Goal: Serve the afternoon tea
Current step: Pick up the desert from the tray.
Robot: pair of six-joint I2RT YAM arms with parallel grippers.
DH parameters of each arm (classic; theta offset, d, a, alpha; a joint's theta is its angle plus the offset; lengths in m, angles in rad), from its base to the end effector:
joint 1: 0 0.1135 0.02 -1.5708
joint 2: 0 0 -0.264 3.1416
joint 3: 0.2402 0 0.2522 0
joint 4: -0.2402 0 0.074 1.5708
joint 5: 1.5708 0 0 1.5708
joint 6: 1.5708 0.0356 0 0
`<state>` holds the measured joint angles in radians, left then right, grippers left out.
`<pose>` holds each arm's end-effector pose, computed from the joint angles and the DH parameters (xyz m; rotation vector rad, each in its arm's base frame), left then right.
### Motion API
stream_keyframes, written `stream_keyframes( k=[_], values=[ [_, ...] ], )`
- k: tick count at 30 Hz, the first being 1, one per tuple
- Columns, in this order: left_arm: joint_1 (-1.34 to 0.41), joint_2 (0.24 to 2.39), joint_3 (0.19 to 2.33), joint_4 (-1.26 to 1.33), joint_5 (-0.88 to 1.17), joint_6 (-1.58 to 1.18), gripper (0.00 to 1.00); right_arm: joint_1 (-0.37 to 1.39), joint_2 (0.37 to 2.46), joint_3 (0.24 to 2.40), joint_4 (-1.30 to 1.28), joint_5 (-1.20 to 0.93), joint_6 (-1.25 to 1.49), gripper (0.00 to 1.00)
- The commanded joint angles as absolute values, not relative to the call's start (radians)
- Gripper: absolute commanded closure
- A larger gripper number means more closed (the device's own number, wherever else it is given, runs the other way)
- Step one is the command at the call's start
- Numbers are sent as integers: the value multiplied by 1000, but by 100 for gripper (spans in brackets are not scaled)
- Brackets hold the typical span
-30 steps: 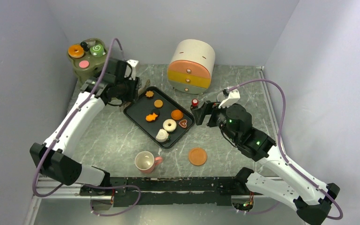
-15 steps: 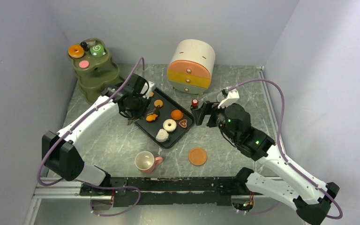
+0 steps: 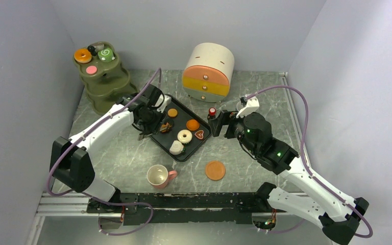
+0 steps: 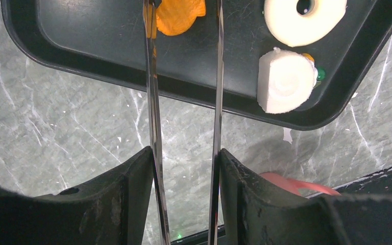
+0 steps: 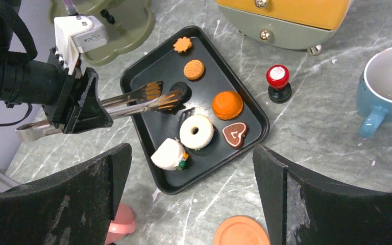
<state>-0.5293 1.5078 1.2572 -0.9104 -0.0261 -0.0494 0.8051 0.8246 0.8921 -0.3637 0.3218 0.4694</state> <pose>0.2588 -0.1503 0.2738 0.6437 2.6619 -0.1281 0.1358 0.1250 0.3523 -0.0913 1.8902 0.5826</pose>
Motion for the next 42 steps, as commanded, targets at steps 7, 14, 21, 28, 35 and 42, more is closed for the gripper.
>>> stream_keyframes(
  k=[7, 14, 21, 28, 35, 42],
  values=[
    [-538, 1513, 1249, -917, -39, -38, 47, 800, 814, 908, -339, 316, 471, 7],
    [-538, 1506, 1252, -925, -128, -54, 46, 801, 812, 904, -335, 312, 472, 7],
    [-538, 1501, 1247, -919, -98, -56, 50, 800, 811, 900, -337, 318, 471, 7],
    [-538, 1477, 1256, -934, -94, -58, 54, 801, 818, 899, -331, 313, 472, 7],
    [-538, 1482, 1247, -906, -148, -81, 56, 801, 821, 899, -329, 304, 477, 7],
    [-520, 1522, 1251, -855, -204, -115, 54, 801, 810, 898, -335, 312, 476, 7]
  ],
)
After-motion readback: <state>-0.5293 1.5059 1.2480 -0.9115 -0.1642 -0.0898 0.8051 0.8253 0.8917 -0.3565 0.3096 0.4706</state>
